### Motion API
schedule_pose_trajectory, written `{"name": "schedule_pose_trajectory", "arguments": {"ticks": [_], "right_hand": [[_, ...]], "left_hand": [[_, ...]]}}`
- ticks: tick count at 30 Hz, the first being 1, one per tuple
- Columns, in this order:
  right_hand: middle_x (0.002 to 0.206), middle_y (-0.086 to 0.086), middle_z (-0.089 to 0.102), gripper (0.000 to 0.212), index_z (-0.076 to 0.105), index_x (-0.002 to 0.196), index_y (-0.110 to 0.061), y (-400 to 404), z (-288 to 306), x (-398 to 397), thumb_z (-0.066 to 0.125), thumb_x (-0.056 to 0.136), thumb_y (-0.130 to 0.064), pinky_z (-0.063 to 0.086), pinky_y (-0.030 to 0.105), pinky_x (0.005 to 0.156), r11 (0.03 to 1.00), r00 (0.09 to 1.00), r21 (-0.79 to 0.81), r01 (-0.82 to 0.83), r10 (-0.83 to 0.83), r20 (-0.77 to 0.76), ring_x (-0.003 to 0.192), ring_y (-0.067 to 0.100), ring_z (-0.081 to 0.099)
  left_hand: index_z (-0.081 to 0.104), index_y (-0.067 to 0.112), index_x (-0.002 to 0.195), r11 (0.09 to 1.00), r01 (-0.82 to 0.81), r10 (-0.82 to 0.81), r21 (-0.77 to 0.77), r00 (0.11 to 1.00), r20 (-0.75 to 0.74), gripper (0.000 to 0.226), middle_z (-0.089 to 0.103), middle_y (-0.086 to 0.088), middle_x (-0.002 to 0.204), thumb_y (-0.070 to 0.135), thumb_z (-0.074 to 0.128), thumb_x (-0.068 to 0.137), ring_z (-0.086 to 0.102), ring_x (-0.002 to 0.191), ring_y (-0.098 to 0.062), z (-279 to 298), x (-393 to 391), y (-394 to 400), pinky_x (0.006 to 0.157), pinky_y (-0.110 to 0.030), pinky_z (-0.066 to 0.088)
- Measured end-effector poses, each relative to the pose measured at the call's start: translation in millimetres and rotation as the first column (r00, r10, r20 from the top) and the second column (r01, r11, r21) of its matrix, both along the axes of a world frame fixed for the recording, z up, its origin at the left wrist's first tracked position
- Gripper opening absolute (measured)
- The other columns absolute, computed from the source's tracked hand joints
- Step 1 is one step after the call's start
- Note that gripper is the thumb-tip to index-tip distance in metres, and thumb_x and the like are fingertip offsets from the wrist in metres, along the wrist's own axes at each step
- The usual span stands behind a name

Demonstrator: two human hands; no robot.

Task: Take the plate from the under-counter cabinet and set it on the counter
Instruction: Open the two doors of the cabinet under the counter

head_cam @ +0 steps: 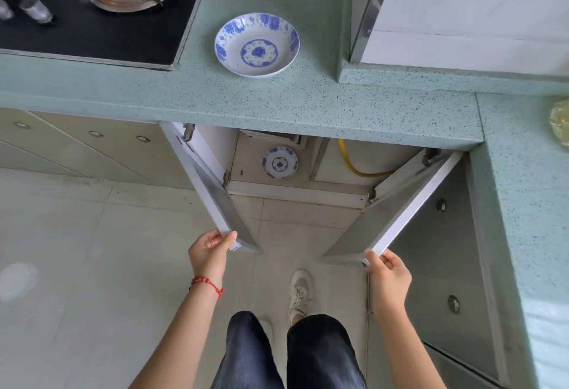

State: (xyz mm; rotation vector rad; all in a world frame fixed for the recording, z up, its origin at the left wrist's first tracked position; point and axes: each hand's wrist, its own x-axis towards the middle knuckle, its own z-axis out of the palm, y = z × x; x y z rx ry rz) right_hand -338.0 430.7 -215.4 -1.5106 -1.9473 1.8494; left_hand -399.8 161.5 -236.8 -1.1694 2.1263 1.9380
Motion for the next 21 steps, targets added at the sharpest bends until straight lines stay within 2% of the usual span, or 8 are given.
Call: {"name": "schedule_pose_trajectory", "arguments": {"ticks": [4,7,9,11,12,16,18,21], "right_hand": [[0.066,-0.004,0.054,0.014,0.061,0.088,-0.008,2.5,0.0,14.7,0.066,0.077,-0.013,0.041,0.020,0.061,0.995,0.996,0.038,0.093,-0.093,-0.011,0.059,0.010,0.052],[0.073,0.000,0.060,0.016,0.063,0.089,-0.008,3.7,-1.8,28.5,0.065,0.076,-0.018,0.040,0.019,0.056,0.986,0.990,0.087,0.139,-0.140,0.000,0.060,0.011,0.054],[0.081,0.004,0.064,0.023,0.064,0.093,-0.007,5.1,-2.2,36.8,0.065,0.075,-0.022,0.041,0.019,0.056,0.981,0.986,0.110,0.162,-0.164,0.007,0.061,0.010,0.055],[0.085,0.006,0.065,0.028,0.065,0.096,-0.006,7.1,-0.3,43.4,0.064,0.074,-0.024,0.042,0.022,0.062,0.974,0.983,0.134,0.181,-0.184,0.017,0.065,0.012,0.056],[0.085,0.007,0.066,0.028,0.065,0.096,-0.007,8.7,1.2,46.6,0.064,0.074,-0.024,0.042,0.024,0.066,0.972,0.981,0.143,0.186,-0.191,0.021,0.066,0.013,0.057],[0.081,0.007,0.066,0.026,0.065,0.097,-0.008,16.3,7.3,59.1,0.065,0.076,-0.023,0.043,0.029,0.071,0.964,0.975,0.159,0.215,-0.220,0.014,0.061,0.009,0.057],[0.079,0.007,0.066,0.026,0.065,0.098,-0.008,20.6,8.9,64.7,0.064,0.076,-0.022,0.044,0.030,0.074,0.956,0.969,0.173,0.239,-0.245,0.015,0.062,0.009,0.058],[0.070,0.002,0.065,0.025,0.065,0.098,-0.010,24.6,8.8,70.5,0.064,0.077,-0.023,0.044,0.029,0.077,0.944,0.956,0.160,0.288,-0.293,0.004,0.063,0.007,0.060]], "left_hand": [[0.065,0.006,0.081,0.998,0.058,-0.058,-0.021,0.998,-0.020,0.012,0.065,0.000,0.071,0.000,0.070,0.072,0.062,0.054,0.003,0.8,9.7,-21.5,0.056,-0.015,0.050],[0.065,0.003,0.085,0.995,0.088,-0.089,-0.046,0.996,-0.028,0.014,0.066,-0.009,0.079,0.000,0.070,0.072,0.060,0.061,-0.007,0.2,14.9,-36.1,0.062,-0.021,0.048],[0.065,-0.003,0.090,0.992,0.109,-0.111,-0.065,0.993,-0.037,0.020,0.066,-0.013,0.086,-0.001,0.070,0.072,0.060,0.062,-0.007,0.5,16.9,-42.5,0.059,-0.014,0.050],[0.064,-0.006,0.092,0.991,0.107,-0.112,-0.078,0.992,-0.060,0.022,0.065,-0.013,0.088,-0.003,0.070,0.071,0.061,0.053,0.002,-0.2,19.2,-48.6,0.053,-0.005,0.048],[0.064,-0.006,0.091,0.990,0.110,-0.116,-0.088,0.991,-0.063,0.021,0.065,-0.013,0.088,-0.003,0.070,0.071,0.059,0.050,0.006,-0.6,21.0,-52.3,0.052,-0.003,0.046],[0.065,-0.003,0.091,0.983,0.110,-0.117,-0.148,0.992,-0.041,0.021,0.066,-0.013,0.087,-0.001,0.071,0.071,0.059,0.047,0.007,0.8,28.5,-73.4,0.049,-0.001,0.044],[0.066,-0.001,0.089,0.976,0.100,-0.105,-0.194,0.994,-0.017,0.019,0.067,-0.014,0.086,0.001,0.071,0.071,0.058,0.046,0.006,3.7,33.7,-85.8,0.052,-0.005,0.047],[0.068,0.001,0.091,0.946,0.097,-0.094,-0.309,0.995,0.025,0.021,0.071,-0.018,0.089,0.008,0.072,0.071,0.062,0.067,-0.014,8.4,41.9,-105.0,0.072,-0.021,0.045]]}}
